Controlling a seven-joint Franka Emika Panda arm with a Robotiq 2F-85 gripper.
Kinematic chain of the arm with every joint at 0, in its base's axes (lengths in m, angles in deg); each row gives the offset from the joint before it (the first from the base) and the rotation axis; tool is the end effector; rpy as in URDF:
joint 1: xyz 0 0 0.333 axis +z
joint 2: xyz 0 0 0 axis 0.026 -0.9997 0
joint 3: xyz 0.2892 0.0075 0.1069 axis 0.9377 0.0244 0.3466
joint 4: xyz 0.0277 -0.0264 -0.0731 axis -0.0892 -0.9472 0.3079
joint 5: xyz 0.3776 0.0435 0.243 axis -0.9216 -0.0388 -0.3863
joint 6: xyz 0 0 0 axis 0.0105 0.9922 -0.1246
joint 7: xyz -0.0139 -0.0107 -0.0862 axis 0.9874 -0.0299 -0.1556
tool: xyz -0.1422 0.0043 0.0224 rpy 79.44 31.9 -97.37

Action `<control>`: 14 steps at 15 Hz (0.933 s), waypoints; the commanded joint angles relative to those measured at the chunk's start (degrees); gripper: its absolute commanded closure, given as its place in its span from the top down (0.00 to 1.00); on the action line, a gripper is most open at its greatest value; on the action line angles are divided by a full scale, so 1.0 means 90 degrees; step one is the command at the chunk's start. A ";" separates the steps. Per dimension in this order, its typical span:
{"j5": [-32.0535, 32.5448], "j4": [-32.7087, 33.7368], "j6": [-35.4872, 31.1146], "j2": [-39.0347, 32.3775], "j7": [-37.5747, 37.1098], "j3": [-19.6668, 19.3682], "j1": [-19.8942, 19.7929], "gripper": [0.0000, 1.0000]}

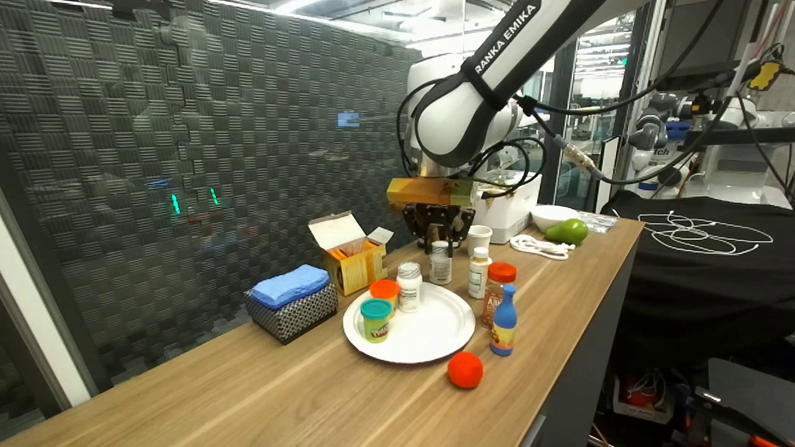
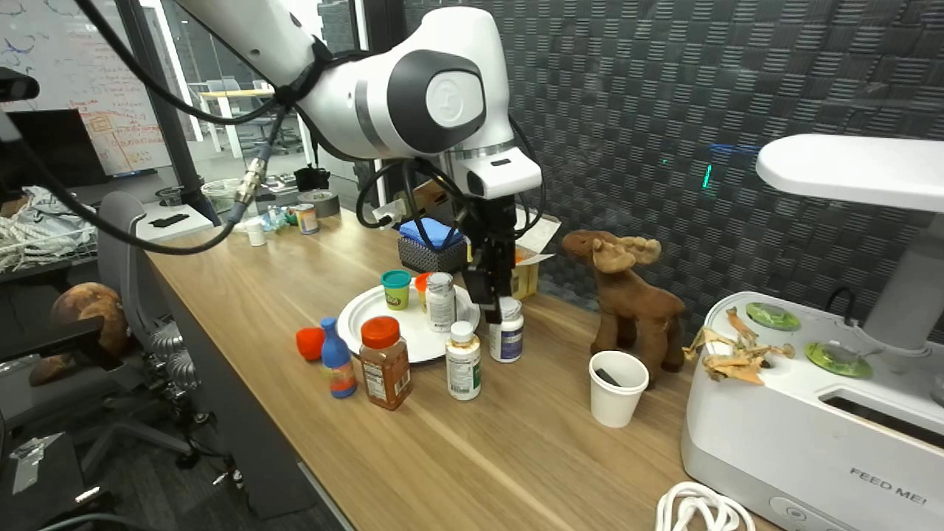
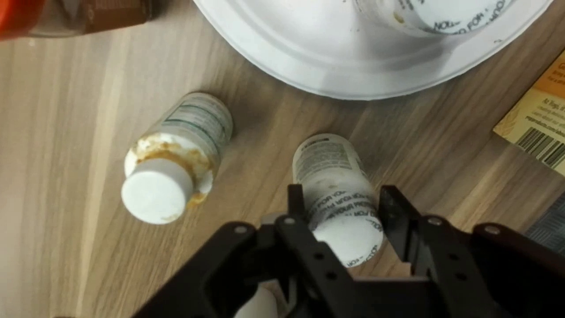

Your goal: Put the bottles on the tray

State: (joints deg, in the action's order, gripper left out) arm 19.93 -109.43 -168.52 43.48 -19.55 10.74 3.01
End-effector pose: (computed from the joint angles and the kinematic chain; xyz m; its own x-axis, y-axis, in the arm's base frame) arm 0.6864 -0.0507 0.1959 0.3832 -0.9067 0.1764 -0.9216 -0.3880 0.0077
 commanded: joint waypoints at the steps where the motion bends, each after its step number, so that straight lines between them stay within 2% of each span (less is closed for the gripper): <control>1: -0.0064 0.0232 0.0080 -0.0101 0.0082 -0.0007 -0.0017 0.19; 4: -0.0074 0.0120 0.0041 0.0065 0.0116 0.0018 -0.0002 0.19; 8: 0.0185 -0.0283 -0.0039 0.0581 0.0023 0.0057 0.0269 0.19; 11: 0.0811 -0.0668 0.0059 0.1065 -0.0290 0.0016 0.0674 0.19; 14: 0.1375 -0.1131 0.0132 0.1504 -0.0624 0.0112 0.0893 0.19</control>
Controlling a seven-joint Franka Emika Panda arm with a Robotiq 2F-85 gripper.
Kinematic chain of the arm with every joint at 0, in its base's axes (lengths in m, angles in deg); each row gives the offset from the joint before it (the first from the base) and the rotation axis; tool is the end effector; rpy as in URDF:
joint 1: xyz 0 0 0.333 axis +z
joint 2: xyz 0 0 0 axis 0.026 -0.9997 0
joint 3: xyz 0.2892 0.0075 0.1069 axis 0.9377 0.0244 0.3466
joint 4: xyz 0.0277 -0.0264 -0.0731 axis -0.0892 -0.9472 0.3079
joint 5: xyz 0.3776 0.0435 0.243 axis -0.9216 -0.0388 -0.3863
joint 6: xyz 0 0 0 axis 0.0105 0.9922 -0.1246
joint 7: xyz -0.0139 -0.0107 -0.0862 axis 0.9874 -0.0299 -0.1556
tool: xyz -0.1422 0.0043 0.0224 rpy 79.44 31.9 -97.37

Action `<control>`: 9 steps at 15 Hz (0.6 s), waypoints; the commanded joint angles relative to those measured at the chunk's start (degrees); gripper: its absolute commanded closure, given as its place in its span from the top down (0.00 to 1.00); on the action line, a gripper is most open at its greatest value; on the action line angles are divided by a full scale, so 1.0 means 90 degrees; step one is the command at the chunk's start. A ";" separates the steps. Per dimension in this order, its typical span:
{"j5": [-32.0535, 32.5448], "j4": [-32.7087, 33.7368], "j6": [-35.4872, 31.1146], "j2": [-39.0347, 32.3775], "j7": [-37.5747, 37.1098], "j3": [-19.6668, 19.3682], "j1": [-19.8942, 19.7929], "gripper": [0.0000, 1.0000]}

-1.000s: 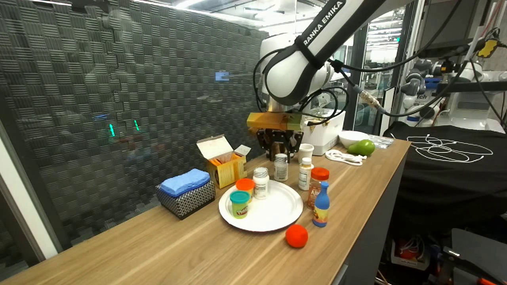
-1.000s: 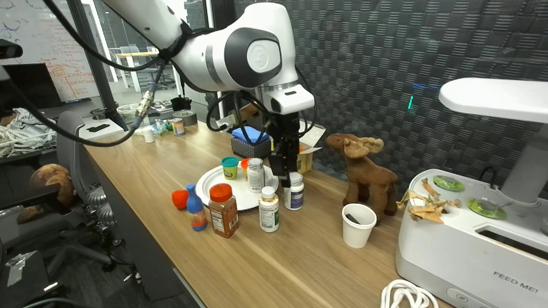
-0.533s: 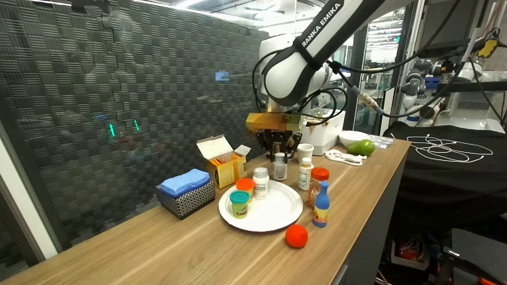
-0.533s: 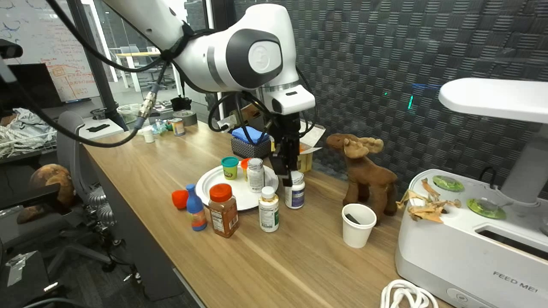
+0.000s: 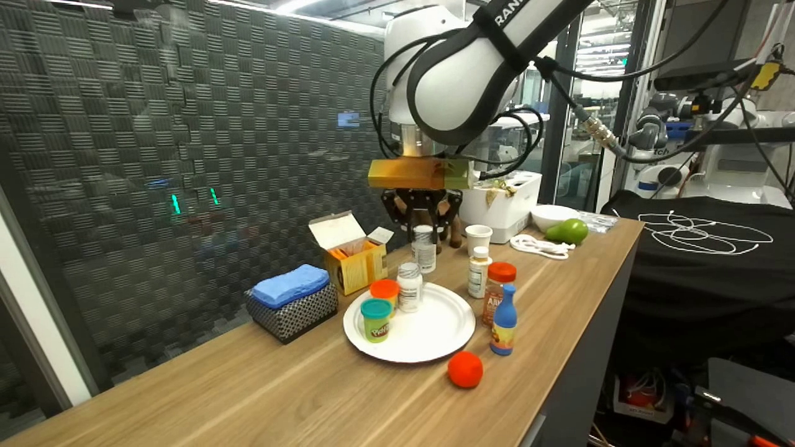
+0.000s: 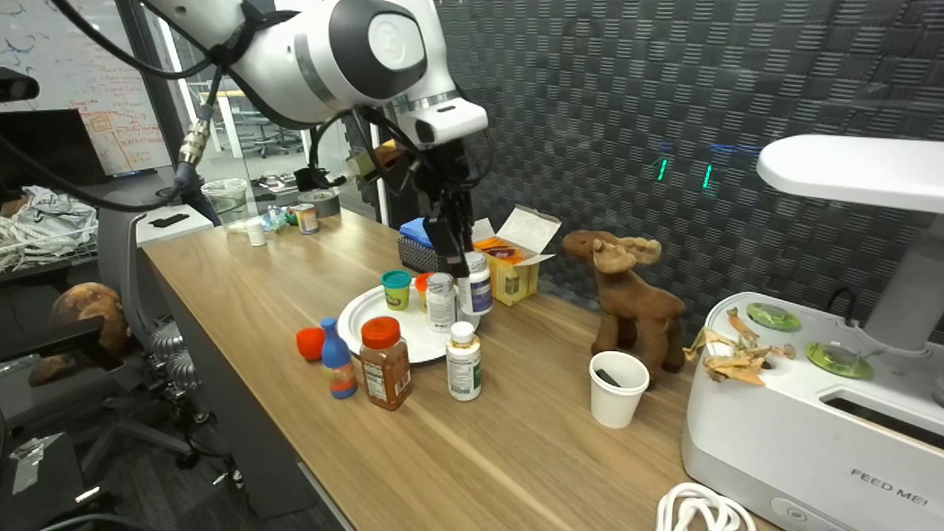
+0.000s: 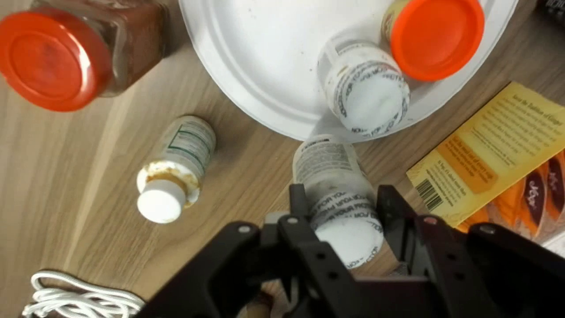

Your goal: Put the bottles on the tray

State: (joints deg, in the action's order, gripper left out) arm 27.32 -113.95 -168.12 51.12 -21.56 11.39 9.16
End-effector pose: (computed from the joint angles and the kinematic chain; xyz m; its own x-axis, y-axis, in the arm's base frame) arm 0.6733 0.0251 0.2471 0.5134 -0.8175 0.2610 -0.8466 -0.5322 -0.0017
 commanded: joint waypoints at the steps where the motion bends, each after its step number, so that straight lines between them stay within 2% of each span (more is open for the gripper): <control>1: 0.0733 -0.0781 0.0117 0.0780 -0.0536 0.0086 0.0247 0.19; 5: 0.0932 -0.1250 0.0079 0.1094 -0.0755 0.0373 0.0168 0.19; 9: 0.0695 -0.1599 -0.0090 0.1244 -0.0702 0.0587 0.0044 0.19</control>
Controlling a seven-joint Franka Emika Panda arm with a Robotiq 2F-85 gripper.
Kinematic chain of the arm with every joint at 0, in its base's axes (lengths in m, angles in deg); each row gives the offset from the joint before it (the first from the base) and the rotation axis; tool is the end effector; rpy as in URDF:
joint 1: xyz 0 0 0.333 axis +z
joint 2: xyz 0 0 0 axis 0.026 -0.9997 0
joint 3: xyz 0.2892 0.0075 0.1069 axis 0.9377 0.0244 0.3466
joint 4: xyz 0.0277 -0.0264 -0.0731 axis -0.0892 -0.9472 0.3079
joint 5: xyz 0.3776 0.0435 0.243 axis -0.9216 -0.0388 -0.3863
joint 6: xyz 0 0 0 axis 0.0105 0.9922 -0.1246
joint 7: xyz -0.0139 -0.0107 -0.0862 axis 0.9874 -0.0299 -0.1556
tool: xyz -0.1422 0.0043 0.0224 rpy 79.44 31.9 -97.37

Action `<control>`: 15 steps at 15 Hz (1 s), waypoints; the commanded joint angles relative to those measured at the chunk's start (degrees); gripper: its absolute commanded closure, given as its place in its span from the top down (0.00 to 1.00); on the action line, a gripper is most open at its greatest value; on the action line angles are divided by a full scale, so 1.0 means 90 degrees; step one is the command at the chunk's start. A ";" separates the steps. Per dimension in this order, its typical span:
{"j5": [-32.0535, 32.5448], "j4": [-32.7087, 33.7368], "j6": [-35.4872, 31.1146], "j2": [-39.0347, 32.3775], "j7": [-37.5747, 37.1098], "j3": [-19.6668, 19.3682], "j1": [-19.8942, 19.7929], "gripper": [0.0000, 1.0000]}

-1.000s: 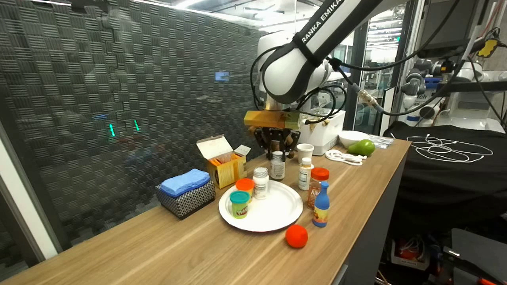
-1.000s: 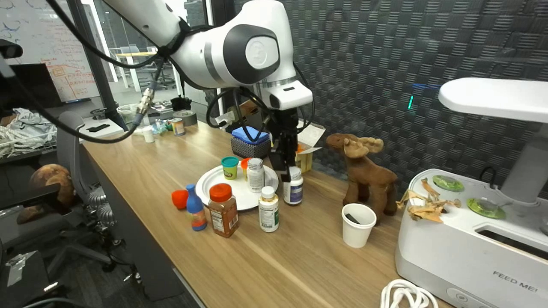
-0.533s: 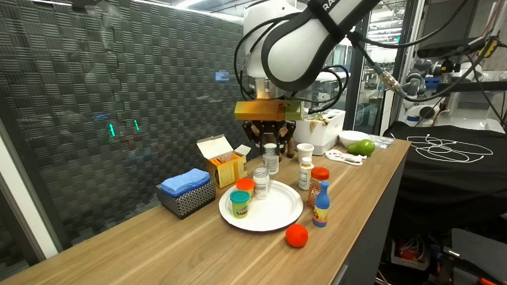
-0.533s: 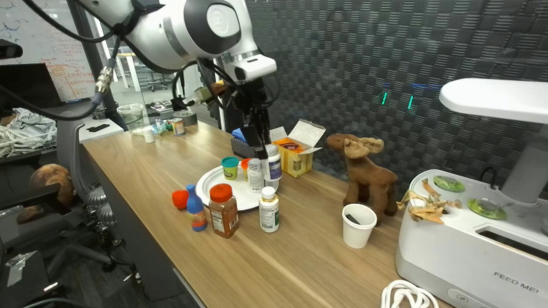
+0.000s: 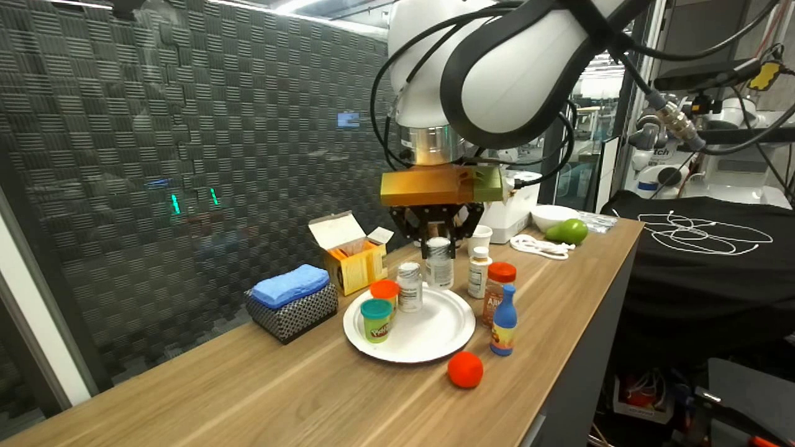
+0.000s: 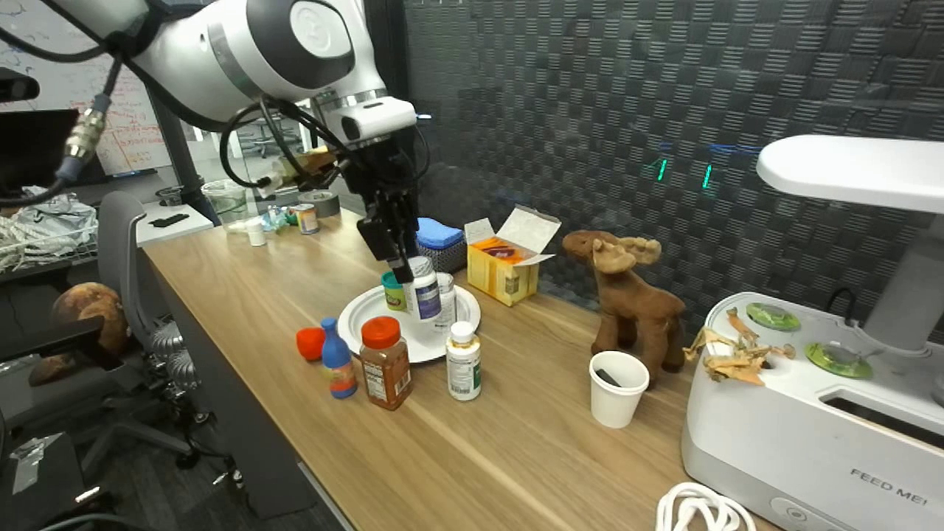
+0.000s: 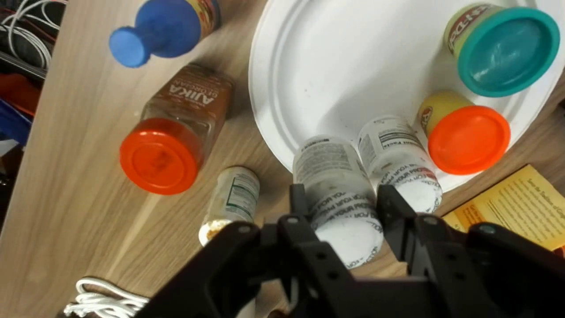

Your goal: Put the bottles on the tray

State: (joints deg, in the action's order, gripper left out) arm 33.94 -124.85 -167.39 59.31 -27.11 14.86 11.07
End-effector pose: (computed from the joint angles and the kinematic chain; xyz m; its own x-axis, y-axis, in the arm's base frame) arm 0.6115 0.0736 0.2445 0.5751 -0.7668 0.2850 -0.8087 -0.5856 0.0563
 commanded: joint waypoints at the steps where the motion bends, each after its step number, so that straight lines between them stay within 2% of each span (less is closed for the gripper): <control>1: -0.0171 -0.0472 -0.0277 0.0328 0.0018 0.0248 -0.0226 0.19; 4: -0.0417 -0.0686 -0.0694 0.0260 0.0250 0.0314 -0.0382 0.19; 8: -0.0823 -0.0879 -0.1391 0.0124 0.1051 0.0355 -0.0601 0.19; 15: -0.1269 -0.0773 -0.1563 0.0078 0.2135 0.0419 -0.0650 0.19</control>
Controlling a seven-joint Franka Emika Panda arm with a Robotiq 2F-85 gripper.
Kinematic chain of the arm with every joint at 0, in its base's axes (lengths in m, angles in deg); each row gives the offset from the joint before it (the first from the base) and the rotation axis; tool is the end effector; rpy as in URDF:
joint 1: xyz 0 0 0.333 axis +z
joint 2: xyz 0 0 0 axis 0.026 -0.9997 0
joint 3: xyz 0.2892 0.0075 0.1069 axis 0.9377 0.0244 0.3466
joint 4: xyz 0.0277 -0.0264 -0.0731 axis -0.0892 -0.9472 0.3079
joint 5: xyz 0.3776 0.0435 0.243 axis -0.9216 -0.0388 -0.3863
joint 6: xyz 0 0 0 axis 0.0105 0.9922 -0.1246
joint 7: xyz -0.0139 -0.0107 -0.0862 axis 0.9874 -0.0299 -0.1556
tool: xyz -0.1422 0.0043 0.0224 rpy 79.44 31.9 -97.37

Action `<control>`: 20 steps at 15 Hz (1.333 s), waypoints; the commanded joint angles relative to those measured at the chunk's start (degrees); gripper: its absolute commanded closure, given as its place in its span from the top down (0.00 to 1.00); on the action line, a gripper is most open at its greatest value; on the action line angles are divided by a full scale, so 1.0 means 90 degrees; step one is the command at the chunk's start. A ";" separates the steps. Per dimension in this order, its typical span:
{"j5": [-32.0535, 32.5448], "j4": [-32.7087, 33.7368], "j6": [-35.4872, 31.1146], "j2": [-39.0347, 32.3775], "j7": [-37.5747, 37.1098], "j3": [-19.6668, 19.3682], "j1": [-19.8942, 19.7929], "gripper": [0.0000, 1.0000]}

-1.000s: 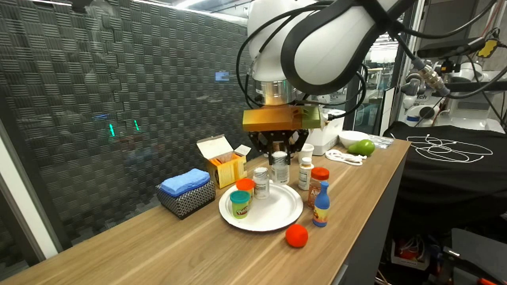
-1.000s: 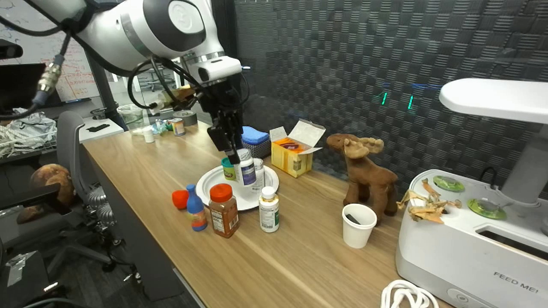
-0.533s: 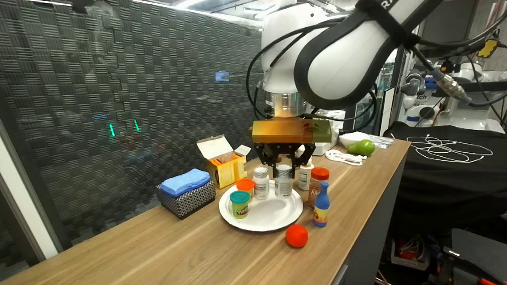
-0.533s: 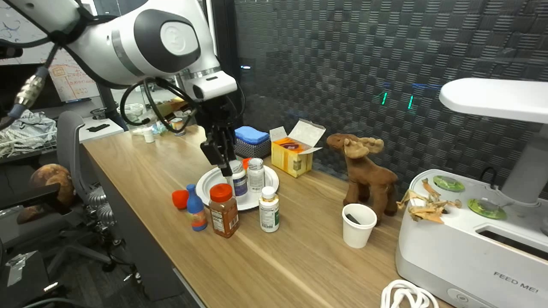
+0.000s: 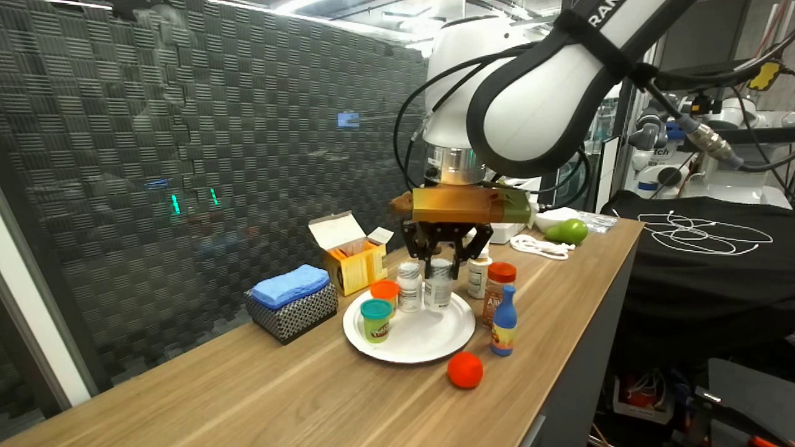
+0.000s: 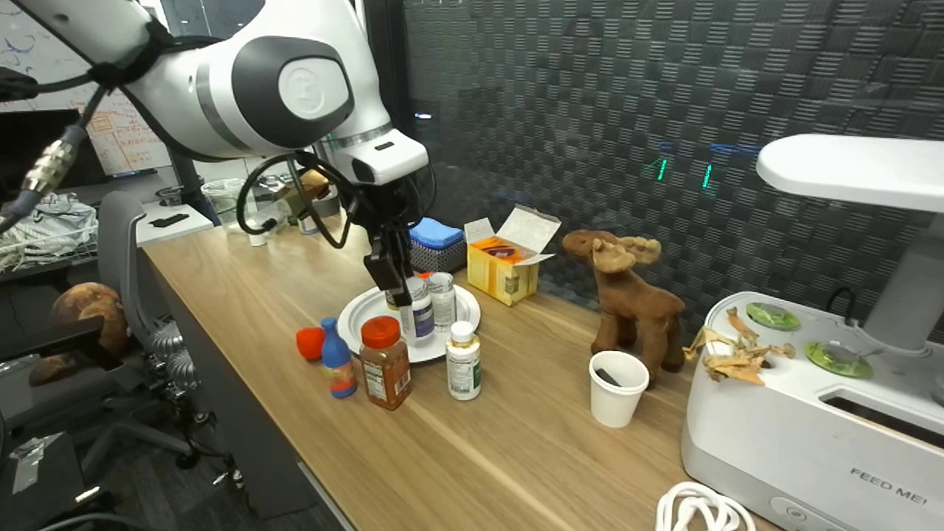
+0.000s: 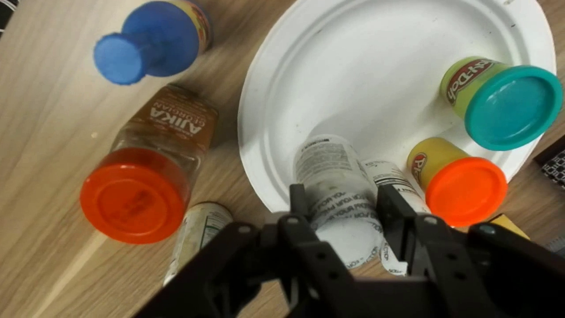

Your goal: Put the bottles on the tray

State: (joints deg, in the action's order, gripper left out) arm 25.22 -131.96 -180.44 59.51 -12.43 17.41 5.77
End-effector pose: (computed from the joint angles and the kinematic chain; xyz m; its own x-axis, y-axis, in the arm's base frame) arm 0.5928 0.0567 0.2091 0.6724 -0.7119 0.2026 -0.7185 -0.6936 -0.0522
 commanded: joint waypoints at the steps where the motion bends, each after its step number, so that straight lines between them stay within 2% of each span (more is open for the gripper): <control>1: -0.0426 0.0025 -0.0118 0.0029 0.0676 0.0176 -0.0059 0.19; 4: -0.0421 0.0078 -0.0004 -0.0048 0.0906 0.0196 0.0007 0.19; 11: 0.0438 0.0231 0.0161 -0.0232 0.0644 -0.0038 0.0134 0.19; 17: 0.0382 0.0348 0.0192 -0.0451 0.0803 -0.0021 0.0130 0.19; 18: 0.0385 0.0365 0.0214 -0.0456 0.0808 -0.0025 0.0132 0.69; 19: 0.0401 0.0354 0.0217 -0.0434 0.0791 -0.0035 0.0136 0.70; 20: 0.0474 0.0343 0.0248 -0.0400 0.0737 -0.0062 0.0159 0.77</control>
State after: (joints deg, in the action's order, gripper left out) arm 28.47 -130.27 -179.48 56.16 -5.76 17.70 6.12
